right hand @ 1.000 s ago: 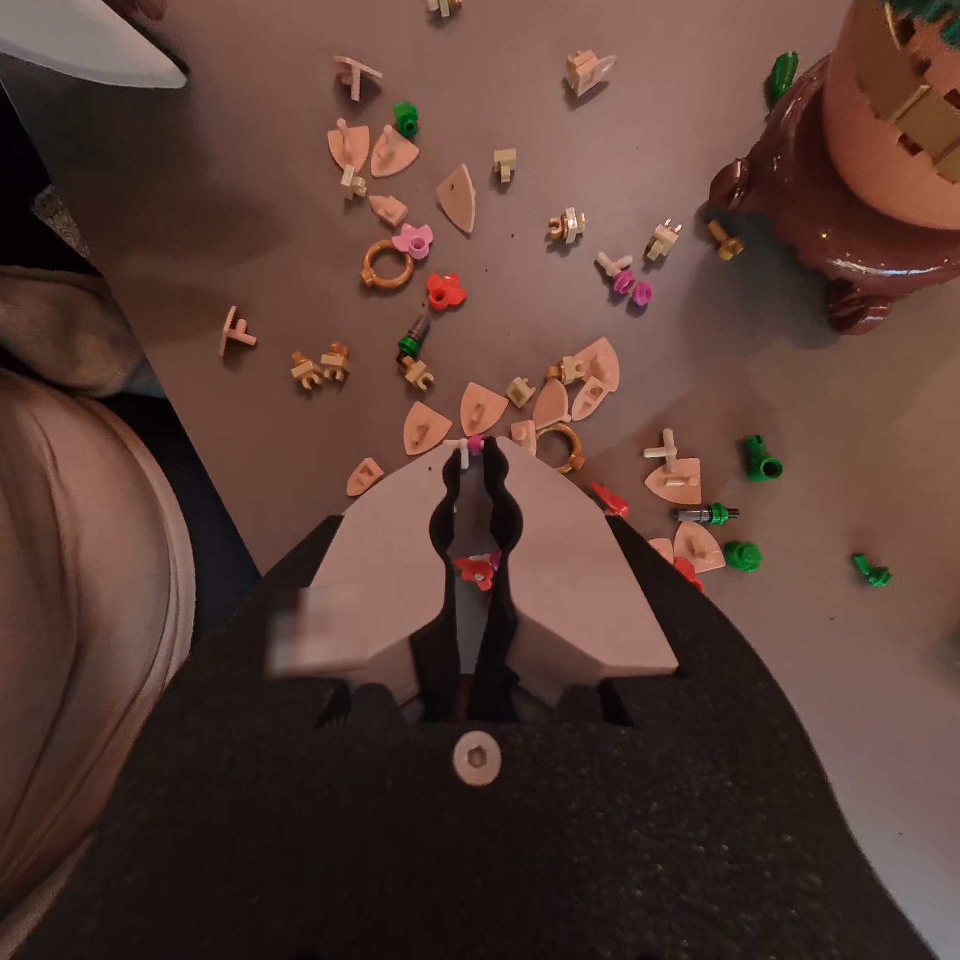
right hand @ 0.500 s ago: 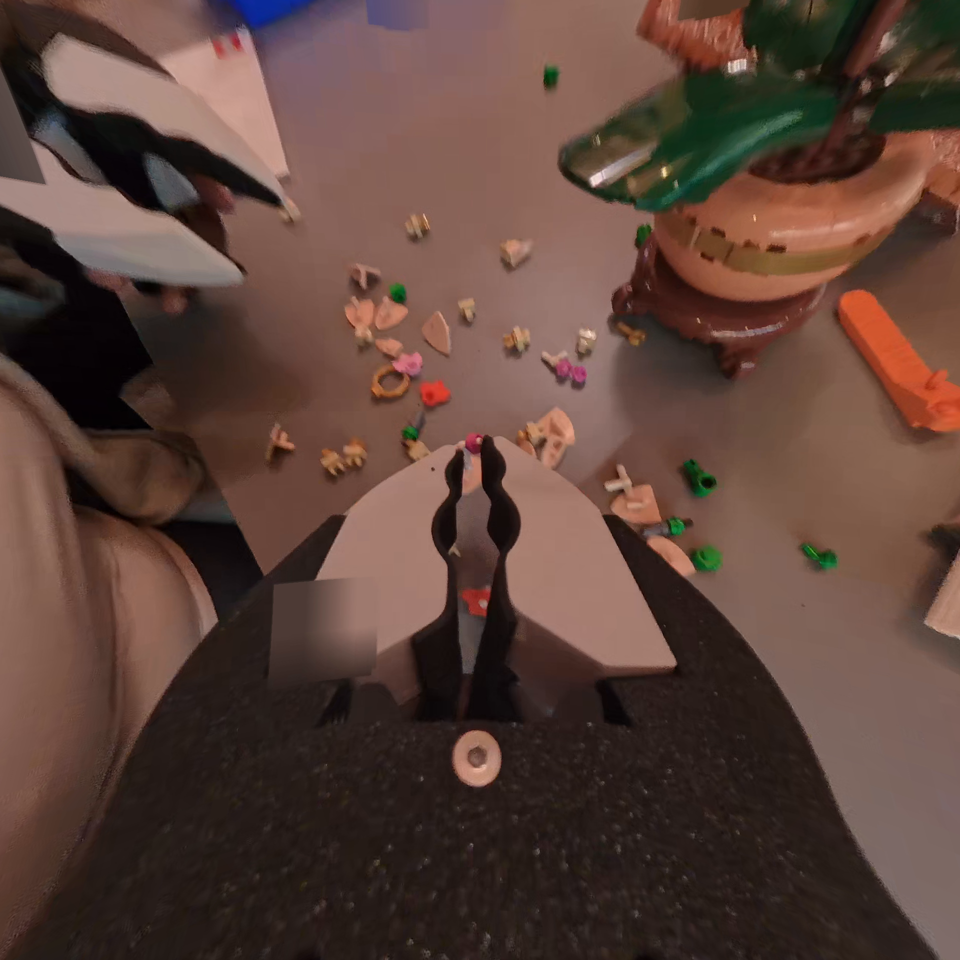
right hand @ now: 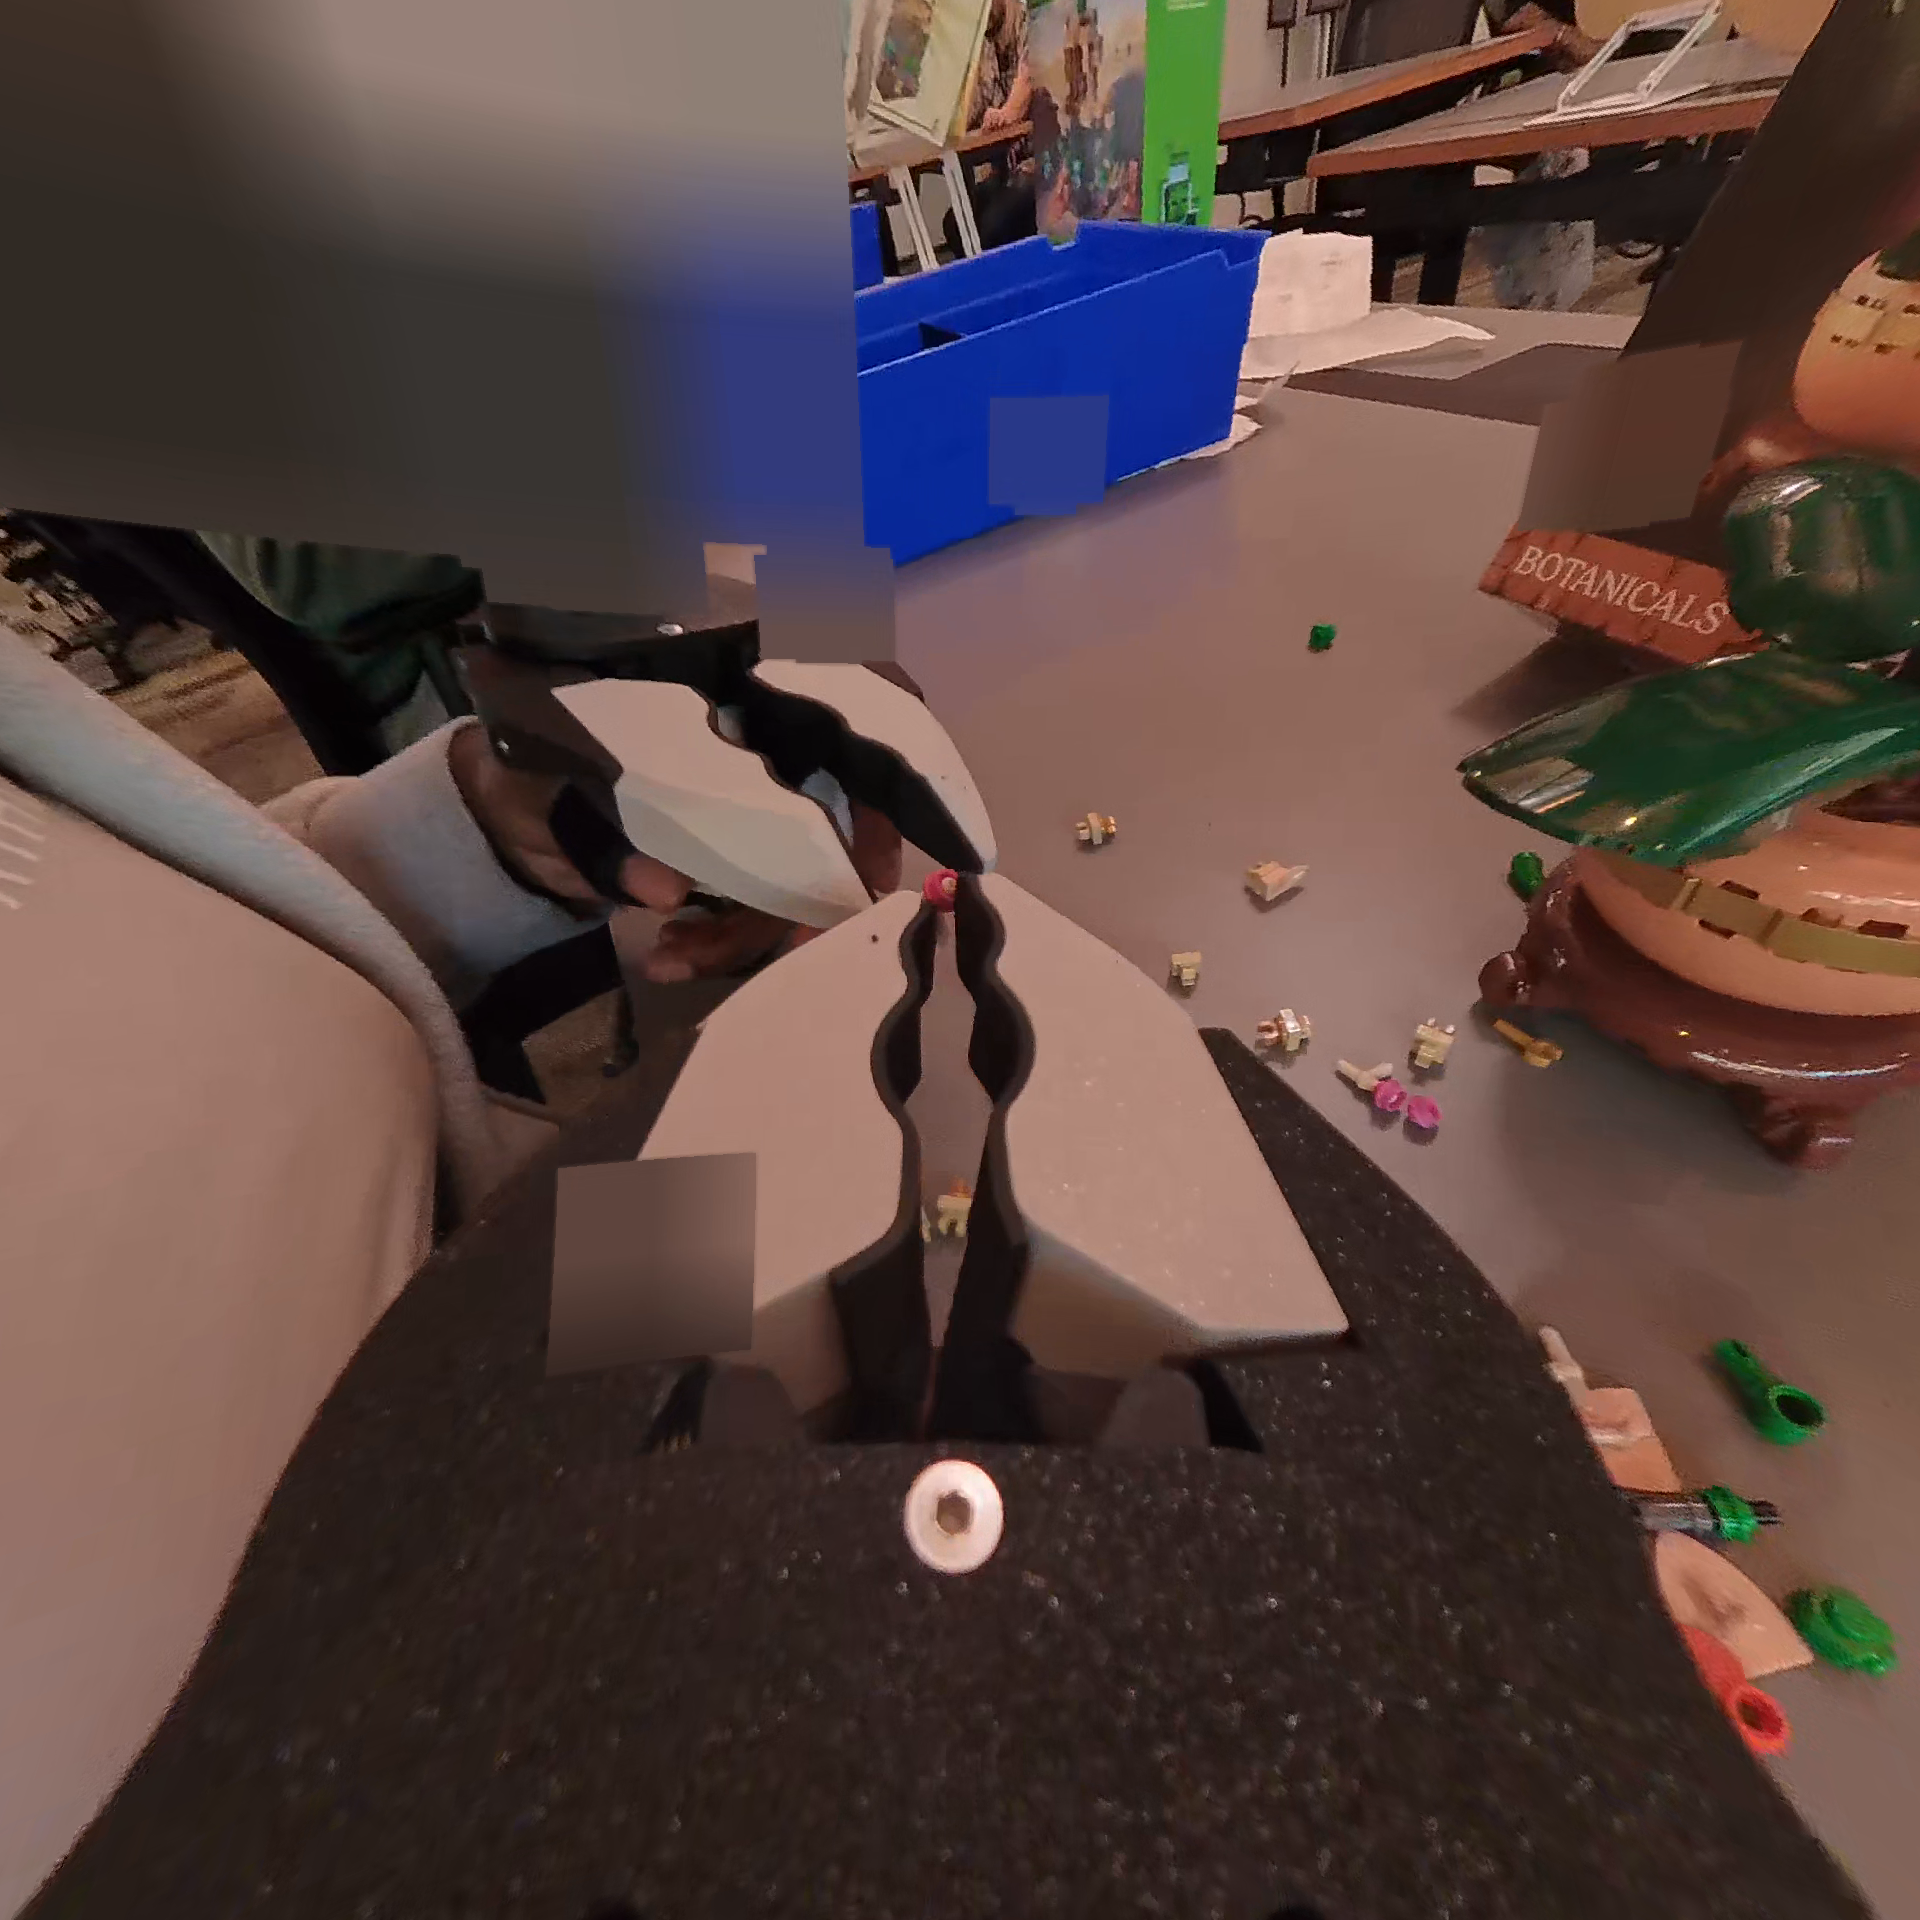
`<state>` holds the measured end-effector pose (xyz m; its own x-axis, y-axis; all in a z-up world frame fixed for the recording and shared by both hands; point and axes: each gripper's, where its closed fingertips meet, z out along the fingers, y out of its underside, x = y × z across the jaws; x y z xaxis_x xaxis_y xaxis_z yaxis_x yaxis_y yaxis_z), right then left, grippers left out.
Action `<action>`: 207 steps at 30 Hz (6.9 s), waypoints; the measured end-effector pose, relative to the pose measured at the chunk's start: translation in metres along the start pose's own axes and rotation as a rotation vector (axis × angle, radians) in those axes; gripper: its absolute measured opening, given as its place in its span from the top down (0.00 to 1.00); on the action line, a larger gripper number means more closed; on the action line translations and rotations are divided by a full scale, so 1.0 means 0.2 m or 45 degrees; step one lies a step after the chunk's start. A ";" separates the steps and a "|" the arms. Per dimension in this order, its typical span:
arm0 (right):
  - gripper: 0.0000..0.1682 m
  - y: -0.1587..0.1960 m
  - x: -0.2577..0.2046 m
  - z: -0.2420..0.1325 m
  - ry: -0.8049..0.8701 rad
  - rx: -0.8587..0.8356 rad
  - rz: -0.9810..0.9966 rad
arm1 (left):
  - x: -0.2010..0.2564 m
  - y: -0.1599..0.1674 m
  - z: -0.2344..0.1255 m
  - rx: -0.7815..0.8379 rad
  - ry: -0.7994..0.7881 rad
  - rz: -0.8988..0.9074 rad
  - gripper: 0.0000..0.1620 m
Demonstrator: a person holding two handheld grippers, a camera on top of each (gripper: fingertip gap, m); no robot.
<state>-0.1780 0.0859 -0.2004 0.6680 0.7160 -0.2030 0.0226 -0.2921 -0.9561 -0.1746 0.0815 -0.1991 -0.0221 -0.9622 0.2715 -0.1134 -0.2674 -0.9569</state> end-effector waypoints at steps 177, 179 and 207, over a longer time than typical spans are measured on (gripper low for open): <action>0.85 0.15 0.12 1.22 -0.155 -0.887 -0.367 | -0.58 0.06 -0.95 -0.238 -1.117 0.176 0.96; 0.85 0.14 0.12 1.22 -0.168 -0.881 -0.370 | -0.58 0.06 -0.95 -0.253 -1.124 0.188 0.96; 0.89 -0.13 -0.14 0.69 -0.292 -0.262 0.059 | -0.41 0.02 -0.67 -0.163 -0.770 0.495 0.96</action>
<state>-0.3013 0.1607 -0.2000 0.4874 0.8162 -0.3103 0.1617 -0.4335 -0.8865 -0.3070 0.1659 -0.2106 0.4642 -0.8565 -0.2258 -0.3252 0.0723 -0.9429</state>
